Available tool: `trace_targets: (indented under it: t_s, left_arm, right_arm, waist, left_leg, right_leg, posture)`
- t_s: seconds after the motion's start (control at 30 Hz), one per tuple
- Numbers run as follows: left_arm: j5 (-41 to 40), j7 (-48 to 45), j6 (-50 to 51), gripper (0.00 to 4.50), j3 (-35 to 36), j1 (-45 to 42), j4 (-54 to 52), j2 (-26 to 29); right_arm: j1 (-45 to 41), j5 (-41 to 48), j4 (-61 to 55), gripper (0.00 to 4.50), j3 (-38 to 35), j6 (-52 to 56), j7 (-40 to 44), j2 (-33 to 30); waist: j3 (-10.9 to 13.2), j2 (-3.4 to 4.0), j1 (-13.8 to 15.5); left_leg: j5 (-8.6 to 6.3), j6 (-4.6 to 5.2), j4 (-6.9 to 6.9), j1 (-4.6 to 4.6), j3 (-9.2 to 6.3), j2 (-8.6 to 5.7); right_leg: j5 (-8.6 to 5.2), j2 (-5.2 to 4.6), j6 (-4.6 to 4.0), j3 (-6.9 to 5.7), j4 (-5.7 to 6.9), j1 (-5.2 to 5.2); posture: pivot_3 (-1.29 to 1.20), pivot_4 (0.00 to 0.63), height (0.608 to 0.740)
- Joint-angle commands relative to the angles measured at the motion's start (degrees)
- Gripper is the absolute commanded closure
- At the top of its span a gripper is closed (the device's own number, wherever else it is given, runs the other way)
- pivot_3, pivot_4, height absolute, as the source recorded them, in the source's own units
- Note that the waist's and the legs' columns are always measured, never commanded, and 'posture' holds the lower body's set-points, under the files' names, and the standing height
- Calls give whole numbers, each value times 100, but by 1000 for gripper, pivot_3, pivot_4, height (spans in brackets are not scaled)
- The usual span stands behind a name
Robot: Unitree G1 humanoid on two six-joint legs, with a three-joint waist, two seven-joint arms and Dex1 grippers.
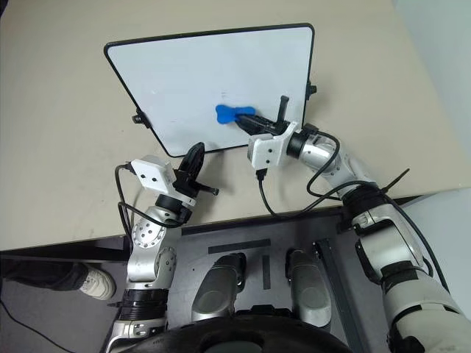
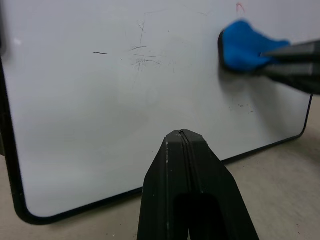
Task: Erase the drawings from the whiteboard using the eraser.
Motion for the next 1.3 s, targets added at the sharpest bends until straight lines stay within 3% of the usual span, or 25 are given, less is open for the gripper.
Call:
trace_targets:
  t_s: [0.03,0.43,0.73,0.87,1.03,1.17,1.3]
  left_arm:
    - [-21,-37,-95,4500,24,-63,-75,23]
    - [-41,-31,-89,4500,27,-23,-122,38]
    - [-48,-31,-77,4500,30,-23,-131,51]
    - [-48,-40,-70,4500,35,6,-158,78]
    - [-106,-93,-9,4500,32,71,-207,114]
    - [-143,-168,62,4500,46,84,-234,165]
    - [-190,-220,126,4500,72,90,-267,231]
  right_arm:
    - [-1,-77,112,4465,83,114,67,41]
    - [-217,-233,-331,4465,-410,-84,-1120,-1]
    - [-61,-234,-741,4465,-657,105,-1443,-108]
    - [507,763,-1624,4465,-780,474,-500,-329]
    - [1827,1911,-3189,4465,-884,1897,1117,-1208]
    - [2720,2217,-3799,4465,-1044,2707,1772,-1809]
    - [3126,2059,-3898,4465,-989,3015,2005,-2000]
  waist:
    - [0,0,1]
    - [1,1,1]
    - [0,0,2]
    - [-1,-1,41]
    - [-6,-9,97]
    - [-6,-10,99]
    - [-4,-13,48]
  left_leg:
    - [0,0,0,0,0,0]
    - [-5,-8,0,-1,-1,0]
    - [-2,-3,0,-2,-1,0]
    - [-4,0,0,-9,0,0]
    - [-17,9,10,-24,8,-3]
    - [-20,9,16,-26,15,-5]
    - [-17,7,14,0,15,-4]
  right_leg:
    - [0,0,0,0,-1,0]
    - [3,0,-5,0,4,-4]
    - [2,0,-3,-1,-1,-4]
    - [1,0,0,-3,-4,-6]
    - [-14,-1,10,-7,-12,-3]
    - [-21,-1,20,-4,-13,-2]
    - [-25,5,26,1,-6,18]
  posture:
    - [0,150,740]
    - [0,150,740]
    - [0,150,740]
    - [0,150,740]
    - [0,150,740]
    - [0,150,740]
    - [0,150,740]
